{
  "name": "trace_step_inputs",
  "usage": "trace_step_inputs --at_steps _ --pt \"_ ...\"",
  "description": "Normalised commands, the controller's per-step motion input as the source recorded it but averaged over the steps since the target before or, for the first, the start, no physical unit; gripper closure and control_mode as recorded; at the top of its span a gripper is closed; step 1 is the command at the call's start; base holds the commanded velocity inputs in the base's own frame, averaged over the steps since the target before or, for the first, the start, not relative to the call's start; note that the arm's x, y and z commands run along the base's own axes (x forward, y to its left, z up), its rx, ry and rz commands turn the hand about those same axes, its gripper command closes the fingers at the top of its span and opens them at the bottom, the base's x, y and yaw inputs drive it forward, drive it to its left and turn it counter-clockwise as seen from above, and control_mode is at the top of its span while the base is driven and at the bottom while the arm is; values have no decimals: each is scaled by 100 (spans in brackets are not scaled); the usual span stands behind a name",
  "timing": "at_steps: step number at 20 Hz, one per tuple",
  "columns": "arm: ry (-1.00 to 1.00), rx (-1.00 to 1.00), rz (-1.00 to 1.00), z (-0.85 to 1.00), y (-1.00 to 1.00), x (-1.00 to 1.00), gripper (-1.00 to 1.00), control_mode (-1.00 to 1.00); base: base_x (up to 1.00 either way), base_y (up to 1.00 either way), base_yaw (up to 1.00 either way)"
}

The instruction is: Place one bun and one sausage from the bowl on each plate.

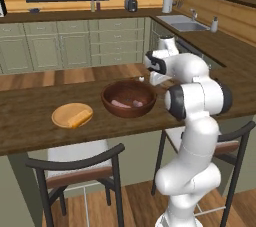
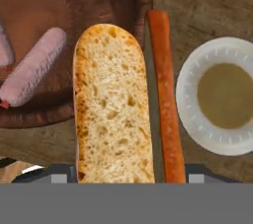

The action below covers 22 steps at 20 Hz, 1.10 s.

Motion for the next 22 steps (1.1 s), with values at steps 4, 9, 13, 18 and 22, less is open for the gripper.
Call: trace_step_inputs --at_steps 4,9,13,18,22 --pt "0 2 -57 11 -63 -43 100 -100 0 0 0" --pt "0 0 -44 4 -53 1 100 -100 0 0 0" --pt "0 4 -7 -6 -33 23 100 -100 0 0 0" --pt "0 4 -1 -33 -39 32 100 -100 0 0 0" --pt "0 0 0 -44 -16 40 100 -100 0 0 0"
